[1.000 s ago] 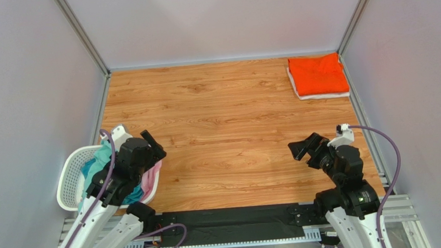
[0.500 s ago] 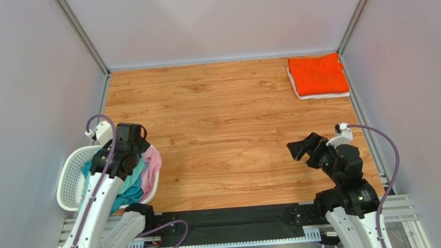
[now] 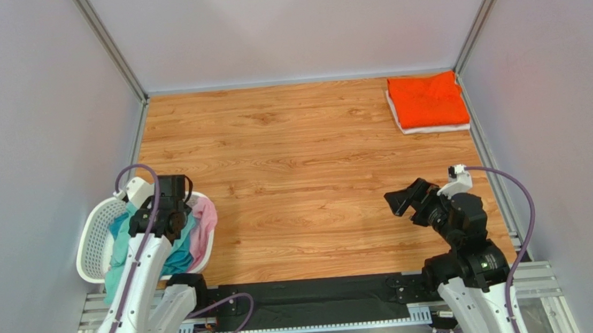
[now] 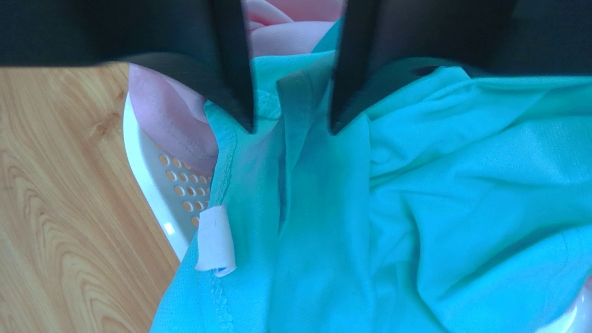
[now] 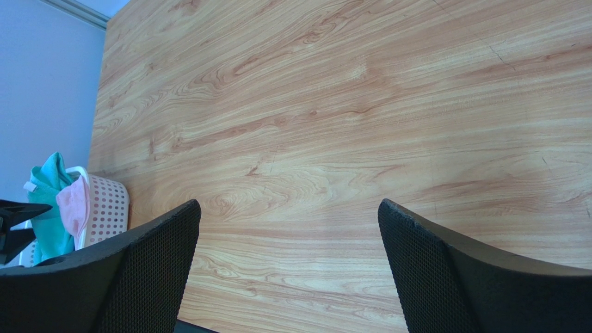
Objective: Fold and stack the t-shirts
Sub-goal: Grab the tshirt from the pile
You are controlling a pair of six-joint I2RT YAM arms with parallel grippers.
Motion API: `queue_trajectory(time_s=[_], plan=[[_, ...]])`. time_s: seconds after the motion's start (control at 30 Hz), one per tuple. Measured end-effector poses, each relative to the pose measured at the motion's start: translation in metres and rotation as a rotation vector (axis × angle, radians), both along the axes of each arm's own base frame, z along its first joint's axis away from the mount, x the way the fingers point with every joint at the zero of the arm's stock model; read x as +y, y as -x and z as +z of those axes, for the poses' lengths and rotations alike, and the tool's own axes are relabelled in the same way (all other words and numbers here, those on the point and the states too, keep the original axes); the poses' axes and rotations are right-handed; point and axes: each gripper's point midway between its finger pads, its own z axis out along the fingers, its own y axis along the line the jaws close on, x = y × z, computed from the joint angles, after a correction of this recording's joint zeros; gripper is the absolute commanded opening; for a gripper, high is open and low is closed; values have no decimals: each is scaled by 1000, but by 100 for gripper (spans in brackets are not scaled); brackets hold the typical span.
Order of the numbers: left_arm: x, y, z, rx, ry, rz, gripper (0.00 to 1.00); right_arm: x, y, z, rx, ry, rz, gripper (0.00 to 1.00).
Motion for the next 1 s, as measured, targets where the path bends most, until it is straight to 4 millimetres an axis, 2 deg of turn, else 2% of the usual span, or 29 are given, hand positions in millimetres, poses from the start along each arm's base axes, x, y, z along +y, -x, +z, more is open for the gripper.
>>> queue_trajectory(time_s=[0.07,0.1,0.13,0.33,0.53,0.6,0.63,0.67,0.77,1.0], plan=[[2,-4,-1,-3,4,10,32,0,0,0,0,0,0,100],[3,-5,-2,0,6,14,9,0,0,0,0,0,0,100],[4,-6,-3,-1,12,23,0,0,0,0,0,0,0,100],[5,-5,-1,-20,37,34,0,0,0,0,0,0,0,100],[-5,-3,26,-162,76,-28,0,0,0,0,-1,0,0,100],[-11,-5,43,-215,92,-74,0,0,0,0,-1,0,0,100],[-18,-8,56,-259,112,-120,0,0,0,0,-2,0,0,100],[-19,-9,59,-270,115,-129,0,0,0,1,-3,-1,0,100],[-39,-21,86,-371,168,-249,0,0,-1,1,-4,-1,0,100],[-96,-40,143,-500,277,-563,0,0,-1,1,-7,-1,0,100]])
